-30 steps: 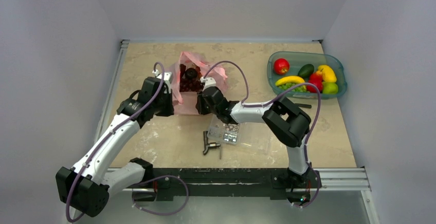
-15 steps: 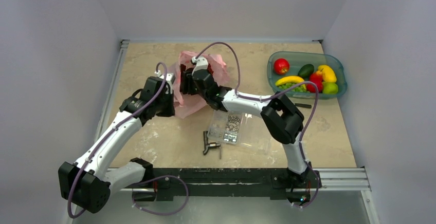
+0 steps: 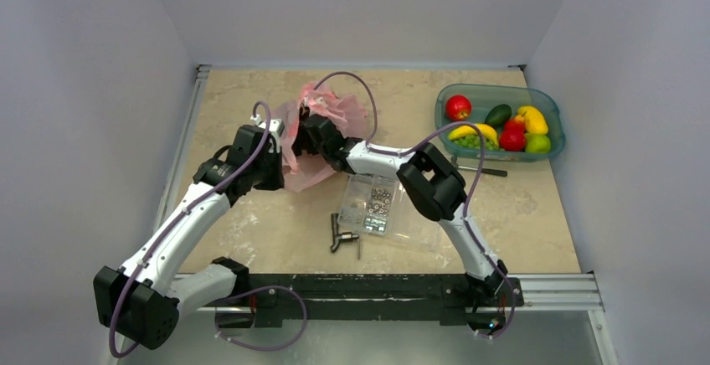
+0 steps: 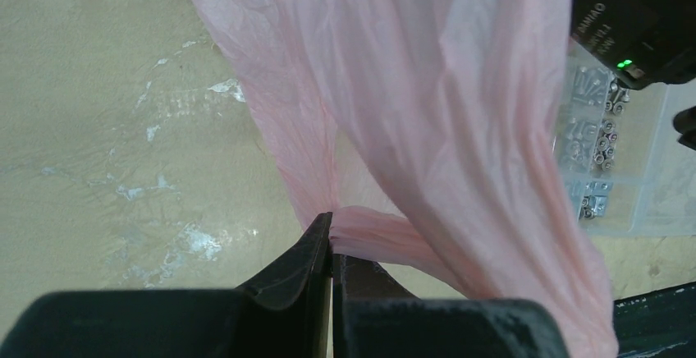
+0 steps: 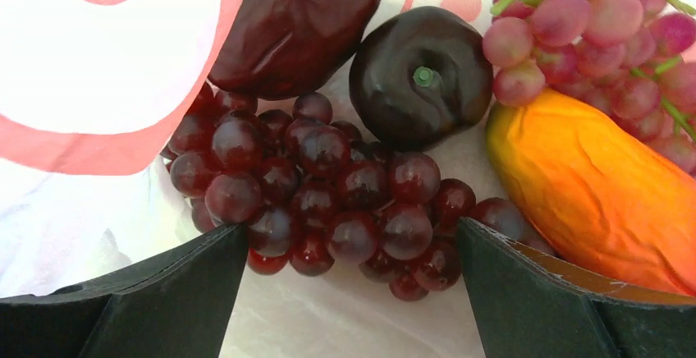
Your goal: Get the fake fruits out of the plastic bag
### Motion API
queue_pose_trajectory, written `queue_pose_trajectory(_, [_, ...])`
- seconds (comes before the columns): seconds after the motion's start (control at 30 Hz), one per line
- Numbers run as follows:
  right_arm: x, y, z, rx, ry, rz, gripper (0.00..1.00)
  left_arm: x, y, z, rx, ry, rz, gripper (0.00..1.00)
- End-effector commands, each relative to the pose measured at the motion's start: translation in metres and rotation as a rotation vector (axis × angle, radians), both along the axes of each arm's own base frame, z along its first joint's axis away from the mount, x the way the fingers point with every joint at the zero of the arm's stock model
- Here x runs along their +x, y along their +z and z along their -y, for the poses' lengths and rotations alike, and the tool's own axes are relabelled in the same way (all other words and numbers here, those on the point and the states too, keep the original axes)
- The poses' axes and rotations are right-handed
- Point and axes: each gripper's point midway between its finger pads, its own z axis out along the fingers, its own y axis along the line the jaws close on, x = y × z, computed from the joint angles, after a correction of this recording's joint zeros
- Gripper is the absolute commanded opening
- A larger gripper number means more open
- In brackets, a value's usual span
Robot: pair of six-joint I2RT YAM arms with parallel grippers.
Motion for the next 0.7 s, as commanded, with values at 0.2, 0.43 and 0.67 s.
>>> queue_pose_trajectory(0.2, [0.037,-0.010,-0.004,-0.115,-0.048,0.092,0.99,0.003,0.009,-0.001,-0.002,0.001,0.037,0.00])
queue_pose_trajectory(0.43, [0.043,-0.005,-0.007,-0.022,-0.076,0.060,0.65,0.002,0.008,-0.001,-0.004,0.001,0.036,0.00])
queue_pose_trajectory(0.67, [0.051,0.016,-0.004,0.065,-0.061,0.065,0.29,0.002,0.008,0.000,-0.005,-0.001,0.034,0.00])
